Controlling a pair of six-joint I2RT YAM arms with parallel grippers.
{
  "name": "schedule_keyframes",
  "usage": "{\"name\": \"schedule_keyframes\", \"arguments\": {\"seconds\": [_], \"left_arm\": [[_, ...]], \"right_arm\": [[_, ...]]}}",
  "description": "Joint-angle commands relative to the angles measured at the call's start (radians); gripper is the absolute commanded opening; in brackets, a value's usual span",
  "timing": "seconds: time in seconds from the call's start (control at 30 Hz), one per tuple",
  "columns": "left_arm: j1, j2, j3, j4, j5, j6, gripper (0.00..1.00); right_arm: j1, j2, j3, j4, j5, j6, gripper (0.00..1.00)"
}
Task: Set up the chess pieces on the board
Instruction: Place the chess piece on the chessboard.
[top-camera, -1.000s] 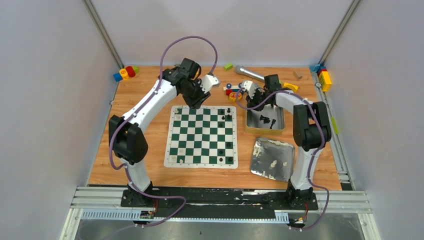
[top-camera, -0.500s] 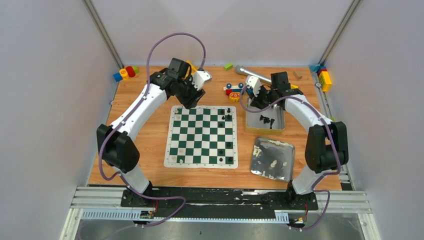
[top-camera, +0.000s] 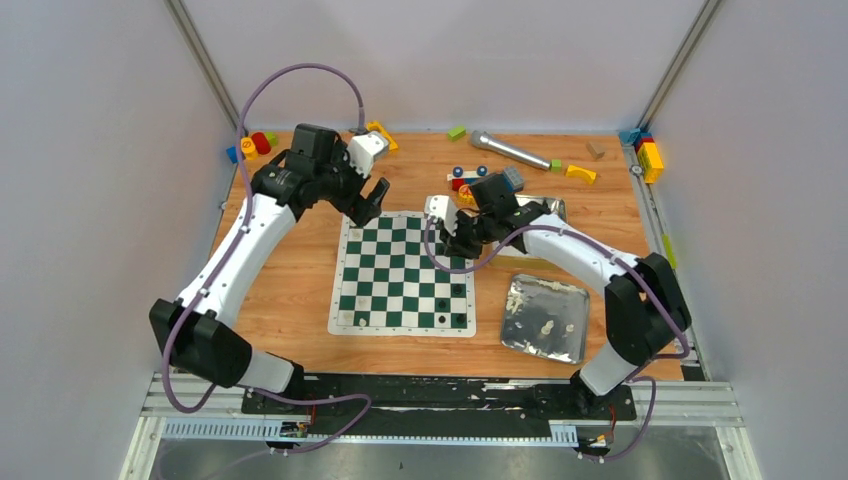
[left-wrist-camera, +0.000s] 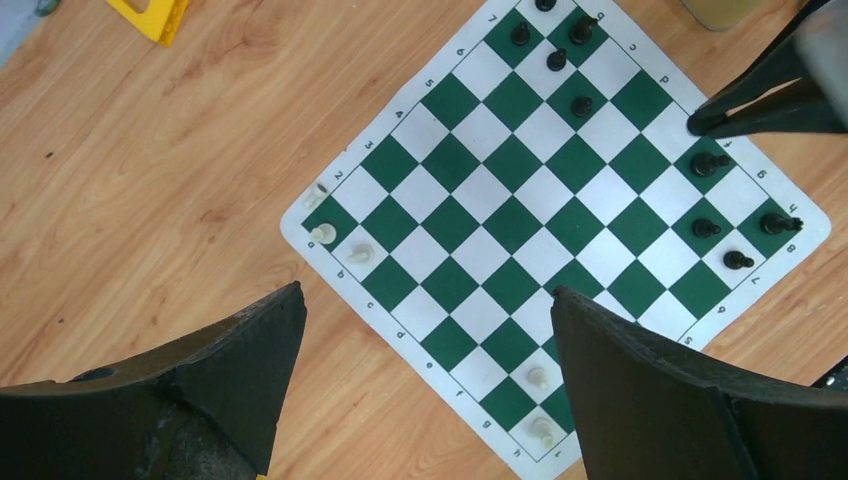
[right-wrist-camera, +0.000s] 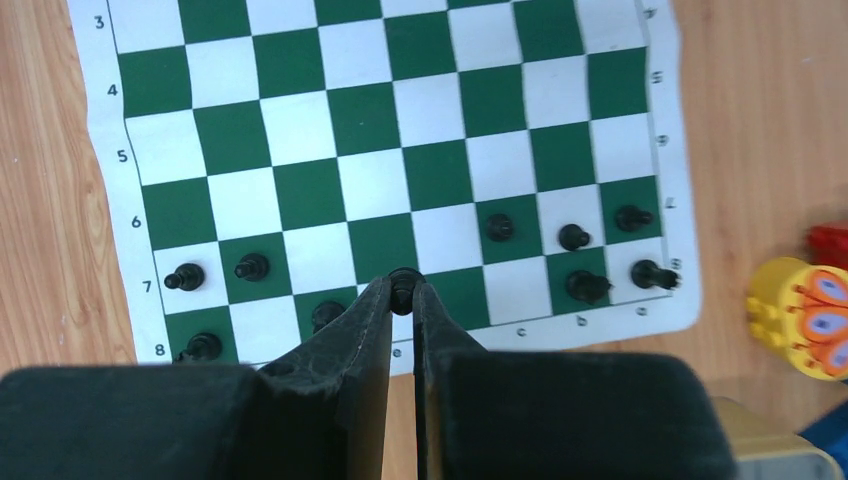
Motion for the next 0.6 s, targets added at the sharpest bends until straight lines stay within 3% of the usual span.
{"name": "schedule_keyframes", "arguments": {"seconds": [0.0,0.27,0.57], "left_arm": [[0.026,-0.095,-0.041,0.076,0.029,-0.074,1.00],[0.038,-0.166,-0.097,0.112,-0.010,-0.096,1.00],[0.038,-0.219,-0.159,0.157,0.006,-0.094,1.00]], "right_arm": [[0.042,0.082,0.006,0.021,0.048,0.036,0.01],[0.061,0.216,0.050,0.068,0.090,0.063,0.01],[0.068,0.260,0.069,0.102,0.145,0.104,0.01]]}}
